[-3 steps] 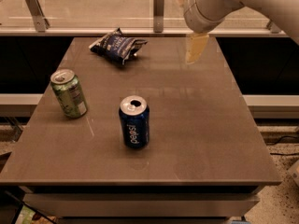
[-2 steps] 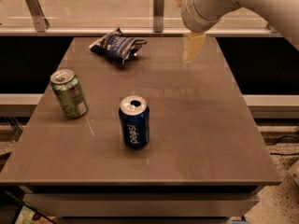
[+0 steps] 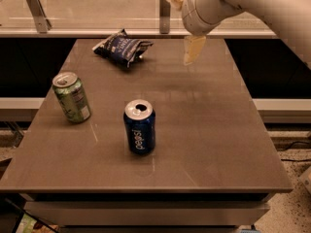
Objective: Pick blue chip bag
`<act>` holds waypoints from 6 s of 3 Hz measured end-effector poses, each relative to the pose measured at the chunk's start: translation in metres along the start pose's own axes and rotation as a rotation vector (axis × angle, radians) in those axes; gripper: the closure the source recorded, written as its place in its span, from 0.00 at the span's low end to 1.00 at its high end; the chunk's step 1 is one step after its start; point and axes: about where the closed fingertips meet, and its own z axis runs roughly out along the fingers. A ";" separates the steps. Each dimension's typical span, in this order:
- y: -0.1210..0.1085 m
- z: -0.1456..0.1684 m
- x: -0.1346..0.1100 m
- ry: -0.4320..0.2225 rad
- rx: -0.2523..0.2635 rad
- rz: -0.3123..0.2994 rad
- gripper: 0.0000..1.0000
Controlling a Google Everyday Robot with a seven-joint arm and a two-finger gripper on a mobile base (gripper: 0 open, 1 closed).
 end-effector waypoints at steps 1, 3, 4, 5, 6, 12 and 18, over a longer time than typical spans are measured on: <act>-0.010 0.014 -0.010 -0.045 0.006 -0.040 0.00; -0.024 0.031 -0.025 -0.106 0.007 -0.085 0.00; -0.025 0.038 -0.030 -0.108 -0.011 -0.098 0.00; -0.027 0.053 -0.034 -0.135 -0.002 -0.112 0.00; -0.024 0.070 -0.035 -0.164 0.001 -0.113 0.00; -0.054 0.148 -0.087 -0.321 -0.070 -0.243 0.15; -0.049 0.161 -0.095 -0.370 -0.085 -0.236 1.00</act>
Offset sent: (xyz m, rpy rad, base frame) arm 0.0338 0.0646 -0.0001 0.0244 -0.0080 0.2121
